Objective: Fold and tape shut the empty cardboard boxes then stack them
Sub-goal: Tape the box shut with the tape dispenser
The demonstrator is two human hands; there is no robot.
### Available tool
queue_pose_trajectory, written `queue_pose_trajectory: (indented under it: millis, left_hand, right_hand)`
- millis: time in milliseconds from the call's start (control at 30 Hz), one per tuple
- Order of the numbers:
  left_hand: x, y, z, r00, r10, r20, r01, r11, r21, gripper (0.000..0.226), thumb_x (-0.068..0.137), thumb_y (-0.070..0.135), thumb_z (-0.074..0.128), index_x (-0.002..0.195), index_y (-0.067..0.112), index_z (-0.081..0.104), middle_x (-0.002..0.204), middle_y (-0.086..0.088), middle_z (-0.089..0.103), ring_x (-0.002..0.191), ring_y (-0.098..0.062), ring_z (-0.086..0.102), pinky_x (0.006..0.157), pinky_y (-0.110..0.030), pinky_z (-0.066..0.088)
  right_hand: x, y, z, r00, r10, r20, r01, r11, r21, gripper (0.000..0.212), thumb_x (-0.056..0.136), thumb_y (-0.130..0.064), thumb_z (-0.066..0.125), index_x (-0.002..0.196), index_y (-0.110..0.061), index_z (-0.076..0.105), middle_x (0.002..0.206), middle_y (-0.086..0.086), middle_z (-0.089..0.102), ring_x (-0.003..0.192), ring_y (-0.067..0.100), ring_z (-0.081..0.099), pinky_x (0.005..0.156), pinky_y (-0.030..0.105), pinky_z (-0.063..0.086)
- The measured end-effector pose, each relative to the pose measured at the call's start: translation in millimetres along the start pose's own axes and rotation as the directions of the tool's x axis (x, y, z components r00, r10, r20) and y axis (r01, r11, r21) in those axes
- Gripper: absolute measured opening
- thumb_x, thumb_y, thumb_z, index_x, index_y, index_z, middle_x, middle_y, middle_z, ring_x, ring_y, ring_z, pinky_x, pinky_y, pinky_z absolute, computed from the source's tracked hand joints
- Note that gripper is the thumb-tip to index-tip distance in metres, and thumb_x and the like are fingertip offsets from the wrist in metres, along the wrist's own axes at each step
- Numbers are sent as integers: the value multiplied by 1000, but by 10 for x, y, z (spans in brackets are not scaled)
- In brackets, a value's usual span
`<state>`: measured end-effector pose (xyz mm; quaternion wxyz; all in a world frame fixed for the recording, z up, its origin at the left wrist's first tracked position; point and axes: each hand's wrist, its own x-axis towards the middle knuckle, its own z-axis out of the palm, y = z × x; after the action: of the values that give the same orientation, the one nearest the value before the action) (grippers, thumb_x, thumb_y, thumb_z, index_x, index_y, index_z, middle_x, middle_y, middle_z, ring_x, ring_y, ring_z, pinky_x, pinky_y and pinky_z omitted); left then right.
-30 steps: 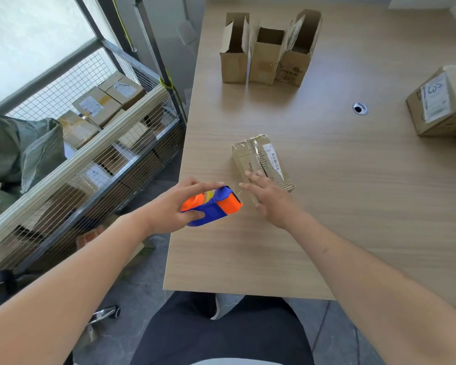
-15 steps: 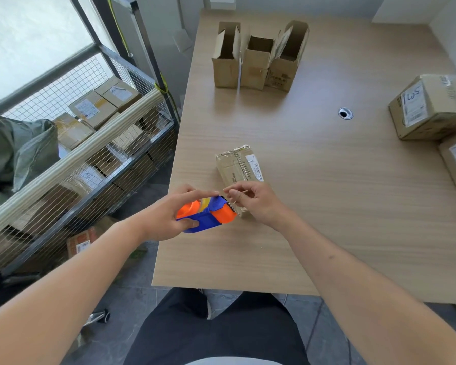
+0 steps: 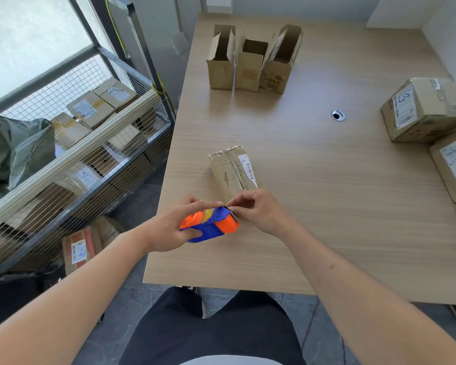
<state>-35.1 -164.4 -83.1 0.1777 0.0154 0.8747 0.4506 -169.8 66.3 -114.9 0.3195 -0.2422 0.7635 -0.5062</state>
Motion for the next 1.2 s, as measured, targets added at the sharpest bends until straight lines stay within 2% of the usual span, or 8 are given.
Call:
queue_pose_trajectory:
  millis: [100,333,533,667,800,933,1033,1200]
  left_hand:
    - [8,7,56,1000,-7,-13,7,1000,4,82,92,5,68,146,59,39,120,5,47,109,-15,53,101,-42,48]
    - [6,10,158,999,22,-46,-22,1000,12,81,90,4,70,147,55,42,124,9,46,115,-11,50,100,-31,44]
    - [22,-19,238,984,144,-101,-132,984,116,77,90,5,74,148,47,45,130,7,43,122,-15,49,103,-31,44]
    - [63,-64,249,971,206,-122,-168,950,263,77,91,6,72,151,43,43,135,5,40,121,-16,48,102,-29,43]
    - [92,-76,328,957,263,-123,-204,910,360,69,97,12,63,157,36,37,139,1,39,120,-19,46,100,-24,39]
    - [123,-117,361,970,225,-87,-183,920,347,74,97,11,57,160,36,28,142,3,38,130,-21,45,105,-33,43]
    - [226,-117,329,981,180,-68,-150,937,314,80,97,4,59,161,38,25,143,3,36,130,-18,44,109,-26,38]
    - [336,-132,245,998,63,3,-62,958,279,83,101,6,55,160,49,16,138,7,34,122,-17,45,106,-36,42]
  right_hand:
    - [-15,43,-11,1000,-15,2,15,1000,1,8,89,-8,77,95,-13,79,87,0,77,82,15,73,75,27,57]
    - [-48,135,-54,999,36,24,-38,996,75,14,88,-22,80,100,-16,78,94,2,78,90,24,75,86,48,61]
    - [-87,151,-71,998,-32,-49,35,998,56,12,80,-5,86,89,-10,79,90,0,78,85,18,75,83,36,60]
    - [-117,148,-74,989,-77,-126,87,994,71,16,77,-6,88,81,-19,79,84,-3,78,82,14,74,77,30,60]
    - [-108,244,-105,984,-64,-166,75,995,60,12,79,2,83,85,-6,79,86,0,78,83,14,75,74,26,58]
    - [-128,281,-115,984,-52,-170,53,999,3,15,81,8,76,85,-6,77,83,-9,76,79,7,72,70,27,58]
    - [-123,287,-147,983,31,-181,-29,1000,10,18,85,4,74,82,-14,74,74,-20,72,66,1,66,65,28,56]
    - [-105,282,-275,971,95,-220,-90,995,31,25,87,2,73,77,-21,69,71,-5,70,50,15,57,55,44,57]
